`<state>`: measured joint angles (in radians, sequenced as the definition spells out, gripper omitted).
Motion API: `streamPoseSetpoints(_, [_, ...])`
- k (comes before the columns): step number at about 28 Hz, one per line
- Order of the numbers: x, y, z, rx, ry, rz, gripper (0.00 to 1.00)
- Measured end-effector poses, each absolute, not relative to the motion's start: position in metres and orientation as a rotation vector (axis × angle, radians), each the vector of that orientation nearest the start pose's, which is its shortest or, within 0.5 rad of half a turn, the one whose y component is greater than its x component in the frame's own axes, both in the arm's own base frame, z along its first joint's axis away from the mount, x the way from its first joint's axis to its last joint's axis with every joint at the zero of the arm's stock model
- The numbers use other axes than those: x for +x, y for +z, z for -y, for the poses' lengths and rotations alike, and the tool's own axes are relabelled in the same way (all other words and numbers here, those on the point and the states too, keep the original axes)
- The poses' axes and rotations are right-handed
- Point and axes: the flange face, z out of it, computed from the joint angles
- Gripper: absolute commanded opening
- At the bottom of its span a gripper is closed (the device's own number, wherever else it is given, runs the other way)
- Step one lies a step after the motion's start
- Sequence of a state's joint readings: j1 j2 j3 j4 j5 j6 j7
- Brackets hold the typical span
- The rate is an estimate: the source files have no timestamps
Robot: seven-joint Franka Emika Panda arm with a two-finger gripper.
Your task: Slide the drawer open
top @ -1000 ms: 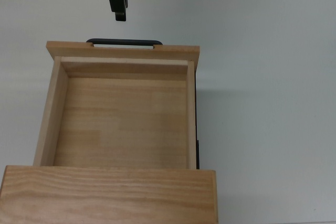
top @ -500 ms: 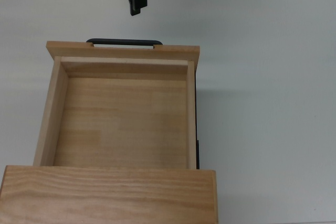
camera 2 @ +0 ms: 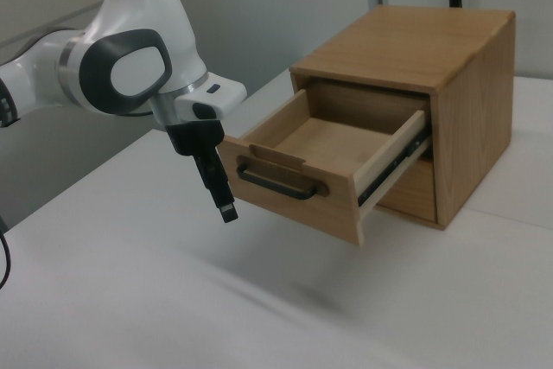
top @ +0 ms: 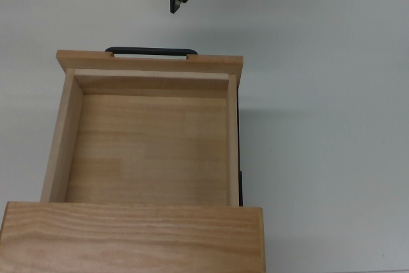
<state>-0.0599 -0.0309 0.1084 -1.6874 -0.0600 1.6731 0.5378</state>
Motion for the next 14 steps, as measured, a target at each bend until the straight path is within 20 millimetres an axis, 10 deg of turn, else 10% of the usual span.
streamPoseSetpoints(14, [0.5538, 0.5911, -0.0195, -3.194, -0.026, -0.232, 1.0])
